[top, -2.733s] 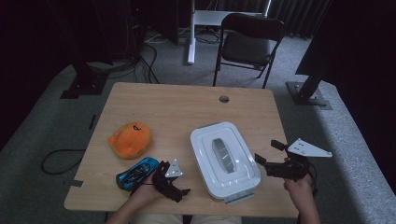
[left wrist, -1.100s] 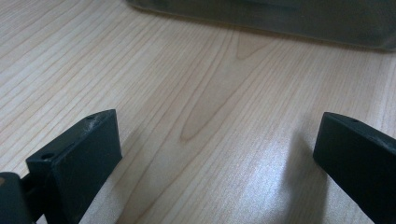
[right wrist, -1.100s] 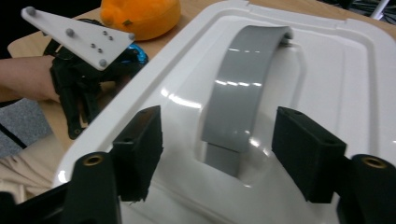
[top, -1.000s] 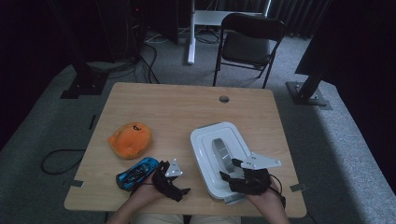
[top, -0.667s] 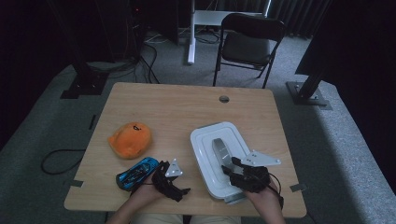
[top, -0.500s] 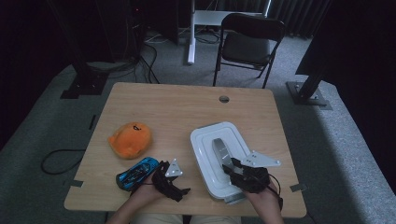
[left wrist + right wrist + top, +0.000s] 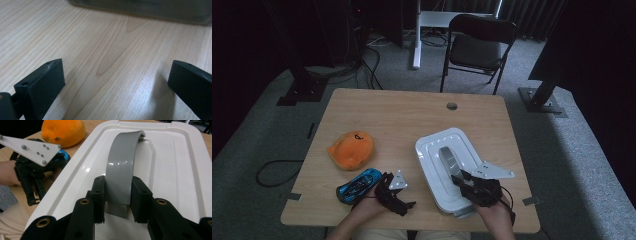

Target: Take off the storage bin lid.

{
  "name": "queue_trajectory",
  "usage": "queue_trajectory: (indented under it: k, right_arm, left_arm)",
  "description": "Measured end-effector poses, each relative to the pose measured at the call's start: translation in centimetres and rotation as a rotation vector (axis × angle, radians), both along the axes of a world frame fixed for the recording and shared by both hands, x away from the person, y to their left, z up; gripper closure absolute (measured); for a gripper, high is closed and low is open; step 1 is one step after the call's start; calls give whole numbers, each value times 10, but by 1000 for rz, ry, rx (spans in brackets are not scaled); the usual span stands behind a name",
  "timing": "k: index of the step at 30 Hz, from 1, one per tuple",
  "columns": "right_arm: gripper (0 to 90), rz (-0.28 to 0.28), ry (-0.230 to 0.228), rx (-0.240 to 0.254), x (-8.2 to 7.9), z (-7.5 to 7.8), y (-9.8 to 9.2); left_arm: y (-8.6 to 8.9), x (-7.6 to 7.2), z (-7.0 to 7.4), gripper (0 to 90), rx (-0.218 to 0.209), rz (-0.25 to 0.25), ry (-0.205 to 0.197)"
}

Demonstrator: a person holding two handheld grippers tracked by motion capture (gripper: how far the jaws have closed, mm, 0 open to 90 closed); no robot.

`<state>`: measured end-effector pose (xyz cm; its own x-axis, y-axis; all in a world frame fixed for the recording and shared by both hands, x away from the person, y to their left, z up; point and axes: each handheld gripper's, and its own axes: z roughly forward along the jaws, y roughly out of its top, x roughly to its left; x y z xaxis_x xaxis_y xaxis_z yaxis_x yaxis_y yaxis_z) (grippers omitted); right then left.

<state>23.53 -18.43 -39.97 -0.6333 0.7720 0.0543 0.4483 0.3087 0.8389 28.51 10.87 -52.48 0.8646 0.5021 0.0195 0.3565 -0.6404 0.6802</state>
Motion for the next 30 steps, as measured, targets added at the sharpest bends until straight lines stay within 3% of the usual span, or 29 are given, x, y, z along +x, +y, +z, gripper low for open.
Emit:
queue_trajectory:
  k: [11, 30]
  right_arm:
    - [680, -29, -50, 25, 4, 21, -12]
    - [680, -115, -93, 21, 39, 40, -38]
  left_arm:
    - [0, 0, 0, 14, 0, 0, 0]
    - [0, 0, 0, 14, 1, 1, 1]
